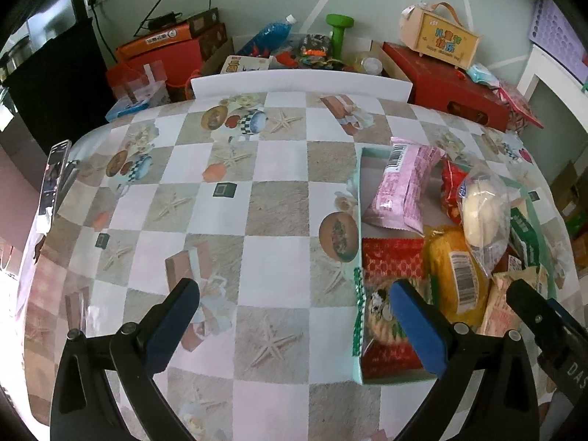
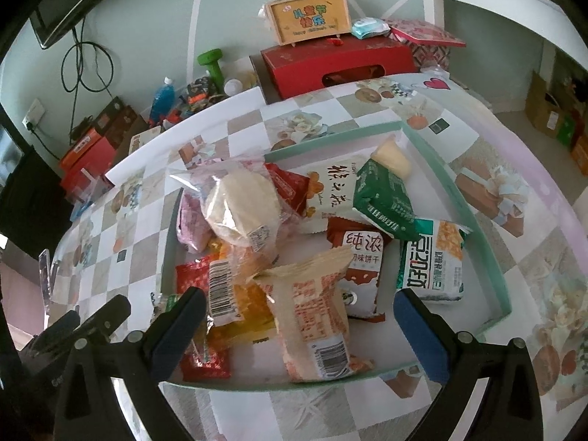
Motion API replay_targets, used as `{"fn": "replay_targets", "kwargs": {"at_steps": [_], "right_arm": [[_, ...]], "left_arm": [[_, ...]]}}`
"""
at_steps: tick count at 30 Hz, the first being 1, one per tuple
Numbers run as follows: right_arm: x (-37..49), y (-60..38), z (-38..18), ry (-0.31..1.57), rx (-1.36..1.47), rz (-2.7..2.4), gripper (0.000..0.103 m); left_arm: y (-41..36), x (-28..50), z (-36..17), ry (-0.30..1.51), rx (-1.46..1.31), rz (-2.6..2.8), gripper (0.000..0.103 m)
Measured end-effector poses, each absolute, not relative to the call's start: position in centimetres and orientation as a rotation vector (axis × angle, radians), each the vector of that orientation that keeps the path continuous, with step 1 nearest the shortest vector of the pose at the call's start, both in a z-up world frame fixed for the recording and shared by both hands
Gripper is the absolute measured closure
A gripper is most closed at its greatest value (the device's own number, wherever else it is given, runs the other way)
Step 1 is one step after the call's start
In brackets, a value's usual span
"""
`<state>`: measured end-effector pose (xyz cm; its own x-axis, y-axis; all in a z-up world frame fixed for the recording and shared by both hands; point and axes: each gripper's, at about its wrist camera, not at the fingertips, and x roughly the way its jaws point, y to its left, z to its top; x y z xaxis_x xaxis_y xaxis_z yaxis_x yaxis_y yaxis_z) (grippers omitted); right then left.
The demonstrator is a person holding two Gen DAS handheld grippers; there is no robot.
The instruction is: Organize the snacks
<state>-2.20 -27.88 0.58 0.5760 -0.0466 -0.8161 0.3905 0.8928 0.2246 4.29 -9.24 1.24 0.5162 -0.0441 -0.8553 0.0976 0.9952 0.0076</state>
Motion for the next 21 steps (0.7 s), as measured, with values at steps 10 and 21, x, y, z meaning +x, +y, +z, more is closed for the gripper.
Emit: {"fn": "replay_targets", "kwargs": {"at_steps": [10, 21], "right_arm": [[-3.9, -25.4, 0.2, 0.946, 0.365, -0.225, 0.000], [-5.8, -23.0, 0.2, 0.948, 0.315, -0.199, 0.000]], "left_arm": [[-6.7, 1.7, 0.6, 1.029, 0.067, -0.033, 0.000], [-3.6, -0.5, -0.5, 1.063, 0.034, -0.002, 0.000]]}}
